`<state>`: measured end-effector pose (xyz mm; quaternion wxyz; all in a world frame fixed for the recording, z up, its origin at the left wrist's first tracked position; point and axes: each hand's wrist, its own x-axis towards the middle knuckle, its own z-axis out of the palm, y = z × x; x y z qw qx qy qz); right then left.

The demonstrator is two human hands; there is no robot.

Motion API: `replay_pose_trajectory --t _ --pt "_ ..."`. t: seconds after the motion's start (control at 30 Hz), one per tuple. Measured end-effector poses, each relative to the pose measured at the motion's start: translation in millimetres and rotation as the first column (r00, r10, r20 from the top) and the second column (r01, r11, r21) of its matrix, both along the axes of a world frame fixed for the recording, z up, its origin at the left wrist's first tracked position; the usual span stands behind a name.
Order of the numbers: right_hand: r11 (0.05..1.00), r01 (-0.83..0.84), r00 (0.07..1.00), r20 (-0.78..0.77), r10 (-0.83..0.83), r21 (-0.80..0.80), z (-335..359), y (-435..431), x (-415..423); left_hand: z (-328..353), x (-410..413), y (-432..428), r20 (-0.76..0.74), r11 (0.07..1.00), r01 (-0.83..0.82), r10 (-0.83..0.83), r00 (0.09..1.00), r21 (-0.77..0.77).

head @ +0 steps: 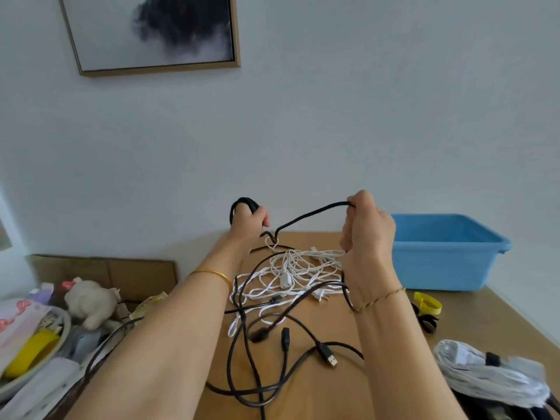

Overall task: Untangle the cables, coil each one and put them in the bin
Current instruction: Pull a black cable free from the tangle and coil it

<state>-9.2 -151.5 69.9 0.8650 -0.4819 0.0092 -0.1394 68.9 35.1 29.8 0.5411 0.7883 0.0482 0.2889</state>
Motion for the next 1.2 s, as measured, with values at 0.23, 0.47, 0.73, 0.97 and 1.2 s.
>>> replay_pose_trajectory --t 0.23,0.47,0.73,0.97,1.2 --pt "0.992 0.105 0.991 0.079 -0.111 0.076 12.4 -18.7 10.2 -20.4 -12.4 24.7 -0.288 0.952 0.233 -0.17 0.942 0.198" --pt "0.987 0.078 0.995 0.055 -0.087 0.143 23.2 -30.5 38.8 7.8 -58.4 2.9 -0.388 0.688 0.718 -0.693 0.607 -0.105" --pt "0.995 0.085 0.992 -0.101 -0.08 0.049 -17.3 -26.6 65.2 31.9 -64.1 5.1 0.021 -0.008 0.838 -1.0 0.004 -0.546" --pt "0.946 -0.235 0.954 -0.241 0.181 -0.223 -43.0 -15.1 50.6 76.4 -59.4 -18.4 0.37 0.099 0.787 -0.843 0.392 -0.608" --pt "0.662 -0.524 0.849 -0.258 0.462 -0.536 -46.5 3.0 18.6 95.8 -41.7 -39.4 0.521 0.22 0.662 -0.462 0.718 -0.717"
